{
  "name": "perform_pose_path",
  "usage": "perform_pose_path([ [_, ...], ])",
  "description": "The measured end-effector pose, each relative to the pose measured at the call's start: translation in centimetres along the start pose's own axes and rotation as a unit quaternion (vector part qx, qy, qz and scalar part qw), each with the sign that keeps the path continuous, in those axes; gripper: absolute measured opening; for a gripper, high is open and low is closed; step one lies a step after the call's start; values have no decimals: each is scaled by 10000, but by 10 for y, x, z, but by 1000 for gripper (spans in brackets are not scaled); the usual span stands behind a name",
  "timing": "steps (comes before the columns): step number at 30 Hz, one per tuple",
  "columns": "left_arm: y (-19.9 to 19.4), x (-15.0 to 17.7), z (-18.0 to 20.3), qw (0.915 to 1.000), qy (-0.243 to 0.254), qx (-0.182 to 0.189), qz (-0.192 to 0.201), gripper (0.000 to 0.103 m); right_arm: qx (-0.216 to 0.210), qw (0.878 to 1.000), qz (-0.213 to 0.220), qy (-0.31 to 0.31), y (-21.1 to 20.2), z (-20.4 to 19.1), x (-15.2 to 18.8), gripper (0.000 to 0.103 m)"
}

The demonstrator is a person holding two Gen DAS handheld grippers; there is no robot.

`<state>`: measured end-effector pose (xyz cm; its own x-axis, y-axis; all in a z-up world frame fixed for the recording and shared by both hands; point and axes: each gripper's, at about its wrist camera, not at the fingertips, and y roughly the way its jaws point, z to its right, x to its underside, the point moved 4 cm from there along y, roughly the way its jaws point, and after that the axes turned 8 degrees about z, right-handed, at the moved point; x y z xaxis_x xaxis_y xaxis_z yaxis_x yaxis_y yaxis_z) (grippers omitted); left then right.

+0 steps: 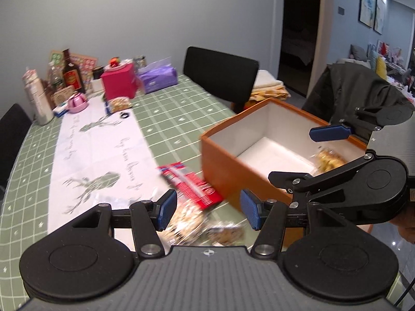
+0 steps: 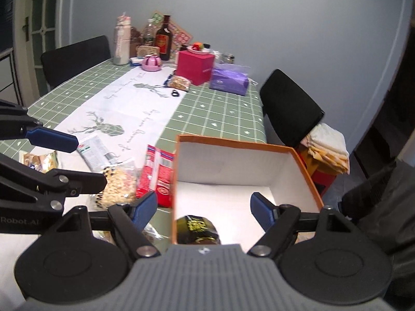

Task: Organize snacks
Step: 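Move both tools back toward the remaining snacks on the runner, then grasp the blue-white potato-stick bag with the left tool while the right tool grasps the MILENI peanut bag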

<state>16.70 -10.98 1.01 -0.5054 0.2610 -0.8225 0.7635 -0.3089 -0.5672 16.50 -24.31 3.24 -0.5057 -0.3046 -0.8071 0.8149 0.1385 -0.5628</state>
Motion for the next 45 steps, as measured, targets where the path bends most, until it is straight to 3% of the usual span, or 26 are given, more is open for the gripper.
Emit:
perform_pose_path([
  [12, -8, 50, -75, 9975, -649, -252, -80, 70, -555, 9978, -335, -167, 38, -71, 4, 77],
  [19, -7, 76, -131, 9892, -1300, -665, -117, 75, -685, 9960, -559, 127, 66, -87, 7, 78],
  [22, -5, 83, -148, 9855, -1562, -642, -136, 77, -738, 9948, -580, 389, 76, -88, 4, 78],
  [30, 6, 81, -156, 9973, -486, -436, -345, 80, -826, 9906, -680, 852, 100, -91, 3, 80],
  [35, 14, 86, -147, 9989, 337, -95, -306, 85, -849, 9900, -723, 859, 110, -95, 4, 83],
  [39, 26, 98, -144, 9975, 598, 78, -360, 87, -822, 9908, -773, 752, 117, -99, 7, 84],
  [45, 40, 118, -148, 9954, 788, 58, -538, 91, -783, 9914, -865, 586, 128, -108, 12, 84],
])
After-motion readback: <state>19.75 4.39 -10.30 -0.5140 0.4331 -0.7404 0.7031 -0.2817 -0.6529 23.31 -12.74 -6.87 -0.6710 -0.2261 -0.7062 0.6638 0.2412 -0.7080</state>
